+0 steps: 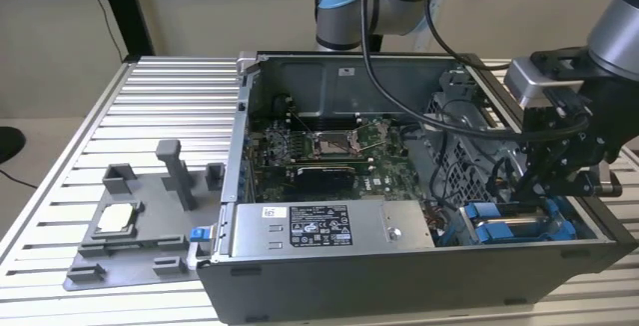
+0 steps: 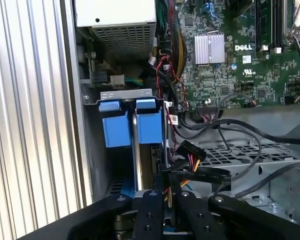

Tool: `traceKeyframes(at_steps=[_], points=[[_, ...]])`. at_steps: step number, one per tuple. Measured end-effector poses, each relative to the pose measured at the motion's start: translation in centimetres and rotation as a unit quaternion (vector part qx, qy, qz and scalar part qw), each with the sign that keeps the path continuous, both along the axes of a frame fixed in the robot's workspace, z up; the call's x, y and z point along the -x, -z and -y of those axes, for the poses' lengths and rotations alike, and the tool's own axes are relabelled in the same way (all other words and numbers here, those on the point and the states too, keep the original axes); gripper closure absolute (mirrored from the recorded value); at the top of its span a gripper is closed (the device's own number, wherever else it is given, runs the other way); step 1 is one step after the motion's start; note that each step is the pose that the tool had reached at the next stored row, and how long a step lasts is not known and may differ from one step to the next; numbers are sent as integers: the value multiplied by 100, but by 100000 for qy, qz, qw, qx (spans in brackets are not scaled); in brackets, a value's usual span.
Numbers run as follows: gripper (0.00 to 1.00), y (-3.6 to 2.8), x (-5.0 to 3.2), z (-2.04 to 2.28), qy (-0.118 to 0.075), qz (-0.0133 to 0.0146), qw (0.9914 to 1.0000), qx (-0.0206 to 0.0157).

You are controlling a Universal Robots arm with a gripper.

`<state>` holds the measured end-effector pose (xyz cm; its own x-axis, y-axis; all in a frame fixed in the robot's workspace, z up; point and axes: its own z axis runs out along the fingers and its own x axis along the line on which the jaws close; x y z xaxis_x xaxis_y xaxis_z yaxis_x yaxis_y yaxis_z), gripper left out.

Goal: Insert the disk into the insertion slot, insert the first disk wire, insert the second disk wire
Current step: 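Insert the second disk wire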

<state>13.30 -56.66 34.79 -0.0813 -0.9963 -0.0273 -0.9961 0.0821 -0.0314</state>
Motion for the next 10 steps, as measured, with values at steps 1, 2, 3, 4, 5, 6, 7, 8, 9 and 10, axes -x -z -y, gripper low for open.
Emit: traceKeyframes(at_steps=[1,2,3,4,5,6,7,8,9,10], points=[[100,2,0,2,0,0,100000,-5],[100,5,0,3,-3,2,100000,-7],[100,7,0,5,-3,0,100000,-3],[100,10,0,7,2,0,100000,-2],[100,12,0,8,-1,1,100000,9],[100,15,0,9,-1,1,100000,19],[100,19,0,10,0,0,100000,14],[100,24,0,10,-2,0,100000,7],[100,28,0,11,1,0,100000,7],[100,32,0,12,1,1,100000,8]])
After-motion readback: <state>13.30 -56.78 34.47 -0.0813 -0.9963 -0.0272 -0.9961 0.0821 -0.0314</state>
